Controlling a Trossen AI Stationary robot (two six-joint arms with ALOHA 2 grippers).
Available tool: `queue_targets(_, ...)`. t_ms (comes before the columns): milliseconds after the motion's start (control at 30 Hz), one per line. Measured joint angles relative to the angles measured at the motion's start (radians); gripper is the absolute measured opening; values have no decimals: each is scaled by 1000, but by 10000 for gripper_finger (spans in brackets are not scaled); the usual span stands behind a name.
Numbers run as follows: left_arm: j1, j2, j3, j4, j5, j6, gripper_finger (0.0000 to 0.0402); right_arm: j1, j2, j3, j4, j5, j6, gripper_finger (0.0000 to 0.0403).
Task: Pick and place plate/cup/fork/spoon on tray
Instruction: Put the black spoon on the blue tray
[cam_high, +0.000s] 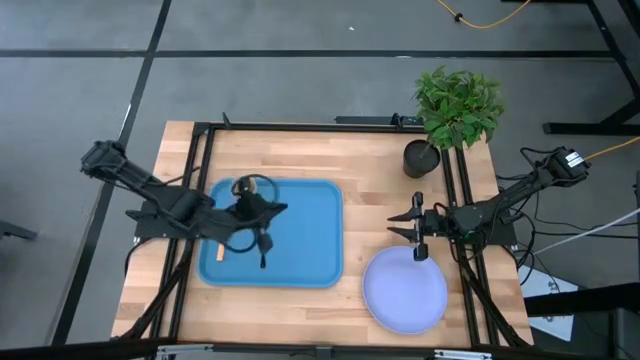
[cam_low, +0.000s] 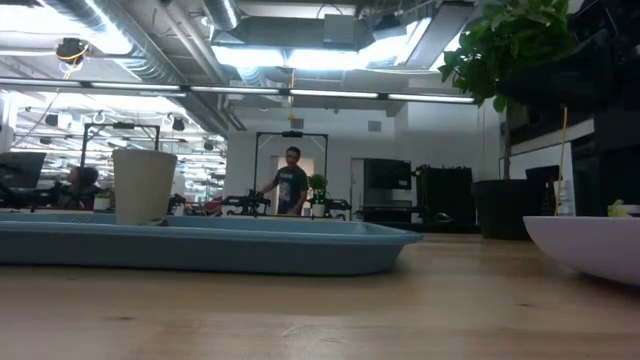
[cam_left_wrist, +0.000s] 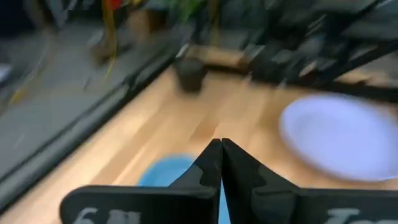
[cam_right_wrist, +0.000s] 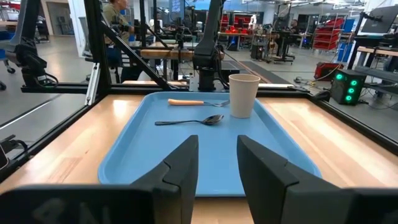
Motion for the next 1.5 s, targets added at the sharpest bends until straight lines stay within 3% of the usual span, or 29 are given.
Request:
queue_targets(200,75,122,124,-510,106,-481,1,0,1,0,-29,0,0,115)
queue_targets(400,130,213,142,-721,282,-715,1,0,1,0,-30,0,0,115)
queue_targets(600,146,238,143,-734,289,-789,1,0,1,0,-29,0,0,115)
queue_targets(900,164,268,142,-731,298,-1035,1,0,1,0,-29,0,-6,115)
queue_targets(1267,112,433,142,-728,548,-1310,1,0,1,0,-35,0,-2,115)
queue_targets(1500,88,523,142,-726,583,-1488,1,0,1,0,-36,0,-3,115)
